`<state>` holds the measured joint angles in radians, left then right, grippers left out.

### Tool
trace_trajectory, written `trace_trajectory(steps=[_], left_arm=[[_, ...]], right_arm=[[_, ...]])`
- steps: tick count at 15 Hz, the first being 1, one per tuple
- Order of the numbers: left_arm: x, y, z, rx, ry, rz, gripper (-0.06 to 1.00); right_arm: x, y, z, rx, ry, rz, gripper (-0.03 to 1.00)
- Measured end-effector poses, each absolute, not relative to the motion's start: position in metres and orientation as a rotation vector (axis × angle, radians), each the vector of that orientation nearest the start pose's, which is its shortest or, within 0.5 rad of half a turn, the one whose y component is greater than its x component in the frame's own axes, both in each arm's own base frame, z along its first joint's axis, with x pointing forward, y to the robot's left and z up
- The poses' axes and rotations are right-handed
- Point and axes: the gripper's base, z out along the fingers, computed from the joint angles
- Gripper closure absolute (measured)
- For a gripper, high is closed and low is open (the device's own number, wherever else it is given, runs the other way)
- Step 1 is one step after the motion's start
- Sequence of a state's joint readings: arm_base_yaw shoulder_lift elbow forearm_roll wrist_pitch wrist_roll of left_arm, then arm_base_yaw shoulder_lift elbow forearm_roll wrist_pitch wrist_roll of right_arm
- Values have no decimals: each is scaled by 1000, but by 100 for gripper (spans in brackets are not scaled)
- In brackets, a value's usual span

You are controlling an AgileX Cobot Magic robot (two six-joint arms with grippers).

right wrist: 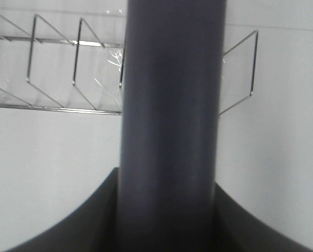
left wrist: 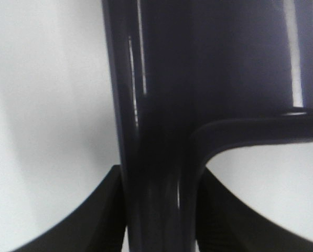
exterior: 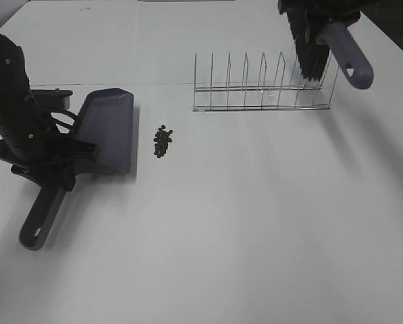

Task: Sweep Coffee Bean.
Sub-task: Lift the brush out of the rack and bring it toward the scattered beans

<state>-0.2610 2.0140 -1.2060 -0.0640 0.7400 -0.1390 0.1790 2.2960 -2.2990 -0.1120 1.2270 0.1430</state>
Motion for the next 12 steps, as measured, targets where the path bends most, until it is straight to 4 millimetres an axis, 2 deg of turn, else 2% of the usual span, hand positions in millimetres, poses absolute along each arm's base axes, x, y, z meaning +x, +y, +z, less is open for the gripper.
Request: trace_trajectory(steps=[3,4,6,8,9,10,11,12], left_arm=[[354,-97,122,142,3059,-72,59],[353,-96,122,149,3071,-54,59],[348,-91,122,119,3121,29,59],[348,-90,122,82,3125,74,59],[347,-95,122,90,3118,74,59],[344,-109,116,133,3119,74,59],[344,-109,116,133,3119,74,59],[342,-115,99,114,3154,90,59]], right_arm=[[465,83,331,-64,2604,36,67],[458,84,336,-71,2604,41,67],[424,98,345,-132,2643,46,67],[397,118,330,-215,2732,38,67],[389,130,316,-248,2780,28,67],[379,153,283,-318,2870,-27,67],[379,153,283,-318,2870,-27,67],[378,173,260,-380,2907,-82,67]])
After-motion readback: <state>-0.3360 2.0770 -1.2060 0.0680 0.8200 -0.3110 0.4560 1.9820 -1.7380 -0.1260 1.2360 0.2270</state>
